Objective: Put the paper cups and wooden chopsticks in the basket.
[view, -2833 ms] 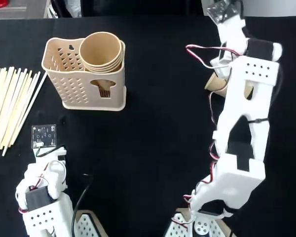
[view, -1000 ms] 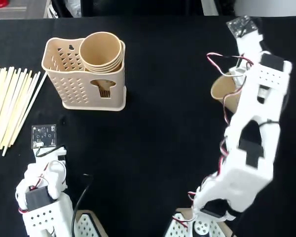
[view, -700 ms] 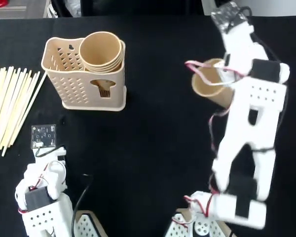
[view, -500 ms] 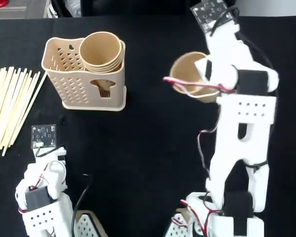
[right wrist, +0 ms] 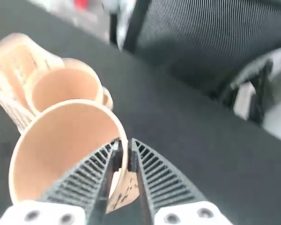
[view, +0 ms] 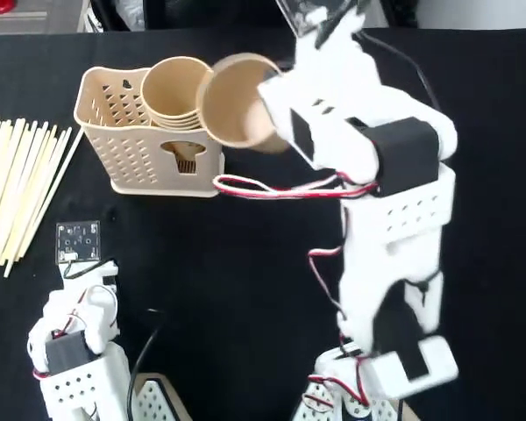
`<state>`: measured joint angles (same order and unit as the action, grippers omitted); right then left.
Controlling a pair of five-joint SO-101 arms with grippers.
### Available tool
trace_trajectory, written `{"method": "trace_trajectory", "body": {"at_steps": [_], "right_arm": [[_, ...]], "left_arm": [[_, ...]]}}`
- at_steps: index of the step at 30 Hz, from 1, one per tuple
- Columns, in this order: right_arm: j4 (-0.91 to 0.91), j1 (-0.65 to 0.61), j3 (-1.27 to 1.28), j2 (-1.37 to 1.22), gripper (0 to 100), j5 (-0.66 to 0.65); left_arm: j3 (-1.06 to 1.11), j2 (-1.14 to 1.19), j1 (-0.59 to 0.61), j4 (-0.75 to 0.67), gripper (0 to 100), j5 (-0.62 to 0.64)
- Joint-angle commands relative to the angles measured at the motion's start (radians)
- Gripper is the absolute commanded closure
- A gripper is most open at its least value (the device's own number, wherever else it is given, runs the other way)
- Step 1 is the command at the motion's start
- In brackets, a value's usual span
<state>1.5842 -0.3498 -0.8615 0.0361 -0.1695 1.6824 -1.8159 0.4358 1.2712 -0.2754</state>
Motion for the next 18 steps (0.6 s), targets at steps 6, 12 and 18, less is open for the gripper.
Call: {"method": "trace_trajectory", "body": {"at_steps": [6, 12, 18], "right_arm": [[-0.114, -0.115, -0.43, -0.229, 98.7, 0.11], [-0.204, -0.157, -0.441, -0.341, 98.7, 0.117], [-0.206, -0.138, -0.446, -0.433, 98.7, 0.117]], "left_arm": [[0.018, -0.003, -0.005, 0.005, 97, -0.005], [0.018, -0.003, -0.005, 0.005, 97, -0.005], [0.018, -0.003, -0.005, 0.005, 97, -0.005]]}}
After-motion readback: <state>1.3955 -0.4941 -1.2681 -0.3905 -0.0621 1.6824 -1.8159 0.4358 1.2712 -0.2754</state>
